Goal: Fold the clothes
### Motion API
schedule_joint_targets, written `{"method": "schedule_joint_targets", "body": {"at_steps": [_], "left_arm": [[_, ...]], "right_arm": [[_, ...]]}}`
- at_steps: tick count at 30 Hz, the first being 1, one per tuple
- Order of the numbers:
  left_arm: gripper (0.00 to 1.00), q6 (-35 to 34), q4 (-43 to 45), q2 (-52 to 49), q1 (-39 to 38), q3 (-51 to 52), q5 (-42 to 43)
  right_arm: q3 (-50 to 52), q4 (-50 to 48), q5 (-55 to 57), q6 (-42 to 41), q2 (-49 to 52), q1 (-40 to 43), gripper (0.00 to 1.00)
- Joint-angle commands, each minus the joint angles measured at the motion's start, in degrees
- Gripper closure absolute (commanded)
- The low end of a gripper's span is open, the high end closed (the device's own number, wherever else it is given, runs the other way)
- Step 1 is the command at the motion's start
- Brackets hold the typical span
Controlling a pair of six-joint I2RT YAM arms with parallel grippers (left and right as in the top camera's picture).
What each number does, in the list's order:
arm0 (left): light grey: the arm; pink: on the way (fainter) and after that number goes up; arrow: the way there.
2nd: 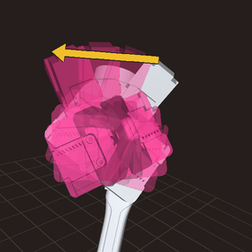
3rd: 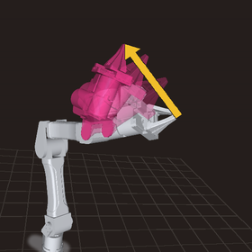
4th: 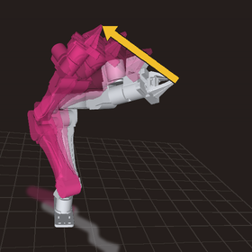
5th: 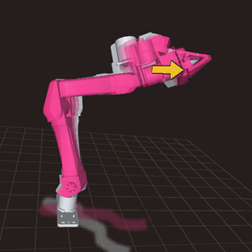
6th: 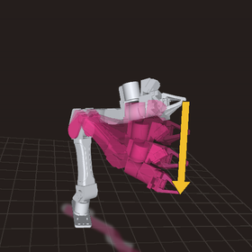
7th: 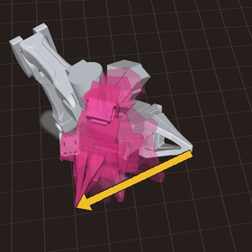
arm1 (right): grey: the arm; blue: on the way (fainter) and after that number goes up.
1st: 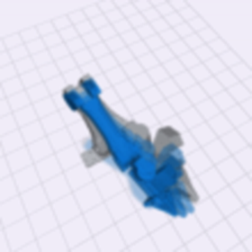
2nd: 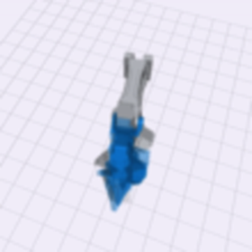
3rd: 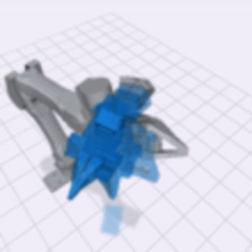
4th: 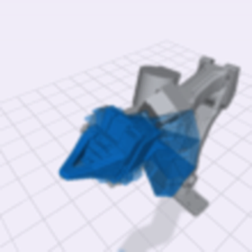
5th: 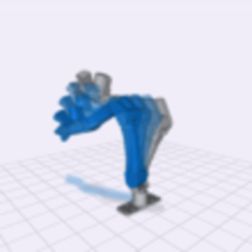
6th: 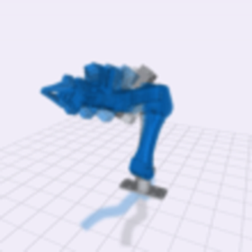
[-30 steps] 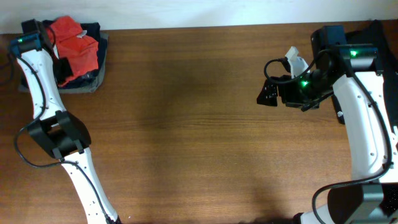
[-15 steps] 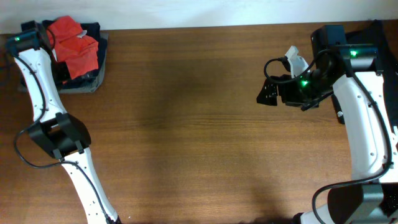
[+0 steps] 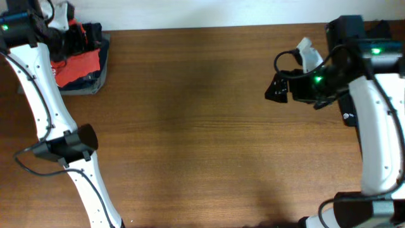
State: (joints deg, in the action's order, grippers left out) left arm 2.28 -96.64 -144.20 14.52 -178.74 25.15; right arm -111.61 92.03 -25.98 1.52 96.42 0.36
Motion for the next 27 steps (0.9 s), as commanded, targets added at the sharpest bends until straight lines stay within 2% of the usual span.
{"method": "schedule_joint_targets", "body": {"at_steps": [1, 7, 15, 21, 27], "left_arm": [[0.01, 1.88, -0.04, 10.36, -3.21, -1.09, 4.81], [0.01, -2.93, -0.07, 23.98, -7.61, -1.07, -6.8], [0.01, -2.95, -0.07, 41.09, -8.92, 2.62, -1.84], [0.01, -2.67, -0.04, 55.58, -8.92, 18.21, -0.74], [0.01, -2.67, 0.48, 72.32, -8.9, 38.42, -6.43]], "right_arm": [[-6.01, 3.41, -0.28, 1.29, -2.64, 0.42, 0.01], [-7.28, 5.31, -0.28, 1.25, -8.15, 0.42, 0.01], [-5.05, 5.31, 2.95, 0.92, -22.38, 0.42, 0.01], [1.4, 5.29, 5.92, -0.48, -35.8, 0.42, 0.01], [3.45, 5.18, 6.67, -0.46, -43.54, 0.42, 0.01]]}}
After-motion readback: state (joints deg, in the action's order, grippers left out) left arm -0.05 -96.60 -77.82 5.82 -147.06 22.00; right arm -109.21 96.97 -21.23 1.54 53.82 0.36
